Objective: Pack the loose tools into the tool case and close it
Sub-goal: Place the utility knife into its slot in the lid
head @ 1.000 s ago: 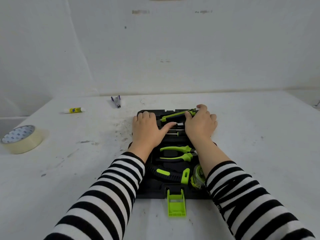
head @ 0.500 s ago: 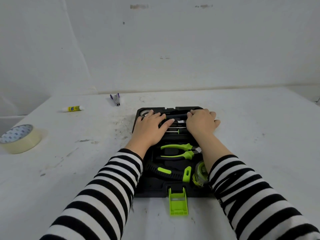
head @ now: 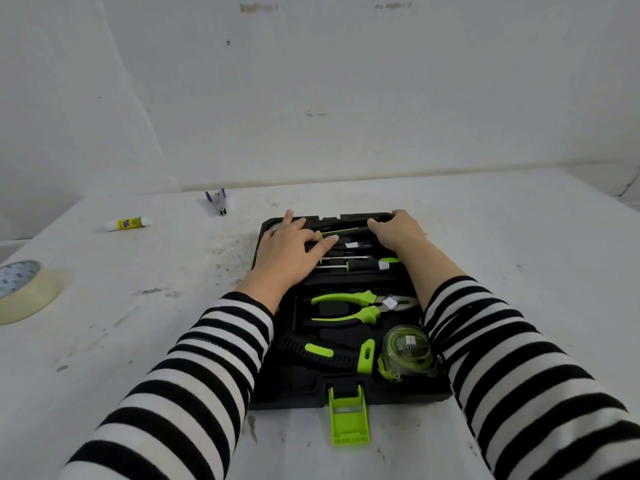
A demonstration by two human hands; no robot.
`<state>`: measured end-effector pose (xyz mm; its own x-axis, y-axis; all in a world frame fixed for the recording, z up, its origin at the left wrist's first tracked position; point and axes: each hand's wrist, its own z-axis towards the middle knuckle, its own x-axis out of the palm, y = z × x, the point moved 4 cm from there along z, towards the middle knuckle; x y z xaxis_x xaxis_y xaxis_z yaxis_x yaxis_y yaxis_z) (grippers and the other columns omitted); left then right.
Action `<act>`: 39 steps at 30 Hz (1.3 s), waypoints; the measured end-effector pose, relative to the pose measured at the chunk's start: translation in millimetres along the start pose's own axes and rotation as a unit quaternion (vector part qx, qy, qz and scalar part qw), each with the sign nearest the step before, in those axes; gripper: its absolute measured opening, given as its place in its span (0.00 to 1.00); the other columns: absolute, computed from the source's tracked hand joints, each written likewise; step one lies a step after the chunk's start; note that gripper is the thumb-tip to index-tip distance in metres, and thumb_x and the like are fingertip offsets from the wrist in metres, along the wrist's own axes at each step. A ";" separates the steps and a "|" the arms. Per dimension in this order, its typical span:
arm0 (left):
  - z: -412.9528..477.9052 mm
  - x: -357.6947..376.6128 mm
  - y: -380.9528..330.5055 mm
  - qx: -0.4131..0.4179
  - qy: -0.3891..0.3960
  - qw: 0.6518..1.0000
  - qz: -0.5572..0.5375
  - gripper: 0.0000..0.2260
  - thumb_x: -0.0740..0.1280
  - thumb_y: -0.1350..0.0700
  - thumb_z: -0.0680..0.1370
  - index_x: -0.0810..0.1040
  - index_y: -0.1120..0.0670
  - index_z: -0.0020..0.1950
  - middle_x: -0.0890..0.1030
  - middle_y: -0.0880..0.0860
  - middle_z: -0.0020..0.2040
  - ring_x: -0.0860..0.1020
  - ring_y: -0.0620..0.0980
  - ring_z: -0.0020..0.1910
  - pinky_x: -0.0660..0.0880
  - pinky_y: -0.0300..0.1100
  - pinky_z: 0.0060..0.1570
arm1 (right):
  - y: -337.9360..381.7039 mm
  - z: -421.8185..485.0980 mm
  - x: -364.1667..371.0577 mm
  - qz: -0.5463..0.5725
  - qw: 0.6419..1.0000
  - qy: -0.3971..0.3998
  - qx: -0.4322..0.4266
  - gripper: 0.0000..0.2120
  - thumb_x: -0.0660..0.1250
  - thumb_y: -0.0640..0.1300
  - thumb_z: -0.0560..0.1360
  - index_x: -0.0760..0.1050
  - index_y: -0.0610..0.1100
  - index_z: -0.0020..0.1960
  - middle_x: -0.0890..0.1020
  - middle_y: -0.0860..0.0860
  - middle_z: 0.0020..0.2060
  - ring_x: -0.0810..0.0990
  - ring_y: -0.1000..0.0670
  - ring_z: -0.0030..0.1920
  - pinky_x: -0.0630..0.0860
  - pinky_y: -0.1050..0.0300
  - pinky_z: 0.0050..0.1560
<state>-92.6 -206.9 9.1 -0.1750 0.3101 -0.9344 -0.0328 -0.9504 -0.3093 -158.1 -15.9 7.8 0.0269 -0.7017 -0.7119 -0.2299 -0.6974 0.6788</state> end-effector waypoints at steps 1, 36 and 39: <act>1.5 -0.8 -0.7 0.000 0.001 1.000 -0.006 0.25 0.53 0.33 0.77 0.79 0.47 0.61 0.65 0.52 0.75 0.50 0.48 0.78 0.54 0.53 0.71 | 2.5 1.7 -0.8 -0.012 1.000 0.012 -0.007 0.32 0.64 0.58 0.75 0.64 0.41 0.72 0.76 0.44 0.63 0.73 0.40 0.64 0.70 0.47 0.65; 76.6 -6.0 -9.8 -0.111 0.145 0.975 0.126 0.27 0.67 0.34 0.70 0.69 0.48 0.62 0.74 0.51 0.62 0.66 0.55 0.66 0.55 0.57 0.64 | 34.3 25.4 -15.3 -0.382 0.916 0.116 -0.033 0.37 0.59 0.65 0.77 0.65 0.36 0.72 0.72 0.42 0.67 0.73 0.40 0.65 0.71 0.49 0.62; 71.7 -8.0 -8.1 -0.113 0.120 0.981 0.105 0.26 0.67 0.33 0.70 0.70 0.48 0.61 0.75 0.51 0.60 0.67 0.54 0.65 0.55 0.56 0.64 | 19.9 34.1 -12.4 -0.248 0.967 0.064 -0.003 0.38 0.69 0.64 0.70 0.69 0.40 0.69 0.76 0.44 0.63 0.75 0.40 0.63 0.73 0.50 0.57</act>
<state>-161.5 -203.4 31.7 0.0836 0.1304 -0.9879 0.2023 -0.9730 -0.1113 -196.1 -16.1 24.0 0.2532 -0.2921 -0.9223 -0.1528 -0.9534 0.2600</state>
